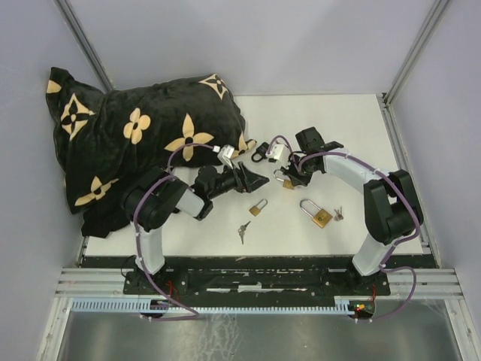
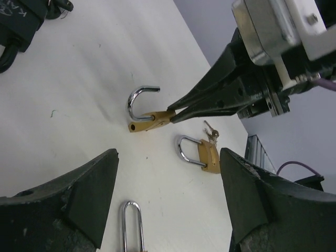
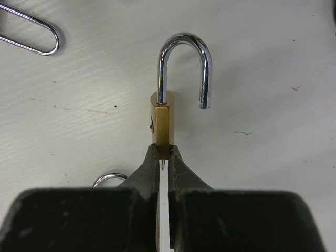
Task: Lock with the key
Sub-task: Pick up the lock from the center of the board.
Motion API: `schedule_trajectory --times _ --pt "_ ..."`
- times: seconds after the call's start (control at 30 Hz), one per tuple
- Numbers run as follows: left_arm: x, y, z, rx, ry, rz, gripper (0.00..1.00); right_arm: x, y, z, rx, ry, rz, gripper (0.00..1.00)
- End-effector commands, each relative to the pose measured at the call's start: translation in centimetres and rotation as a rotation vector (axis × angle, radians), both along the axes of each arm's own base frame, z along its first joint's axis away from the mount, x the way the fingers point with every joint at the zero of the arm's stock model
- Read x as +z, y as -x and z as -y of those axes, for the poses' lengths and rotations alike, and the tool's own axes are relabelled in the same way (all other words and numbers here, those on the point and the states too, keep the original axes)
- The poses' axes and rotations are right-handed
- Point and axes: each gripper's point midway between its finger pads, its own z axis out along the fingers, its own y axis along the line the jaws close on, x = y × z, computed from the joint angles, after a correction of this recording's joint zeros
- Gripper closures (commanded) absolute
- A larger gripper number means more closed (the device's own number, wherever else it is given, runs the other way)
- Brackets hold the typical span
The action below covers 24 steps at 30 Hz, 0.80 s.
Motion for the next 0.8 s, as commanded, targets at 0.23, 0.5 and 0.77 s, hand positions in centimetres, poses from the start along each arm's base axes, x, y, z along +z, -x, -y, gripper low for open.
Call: schedule_trajectory --times 0.23,0.5,0.77 --pt "-1.1 -3.8 4.5 -0.078 0.136 -0.129 0.28 1.2 0.3 -0.6 0.023 -0.033 0.018 0.97" --pt "-2.2 -4.5 6.0 -0.140 0.141 -0.174 0.43 1.1 0.3 -0.6 0.021 -0.028 0.013 0.97" --pt "-2.4 -3.0 7.6 -0.246 0.178 -0.209 0.50 1.1 0.3 -0.5 0.016 -0.024 0.013 0.97"
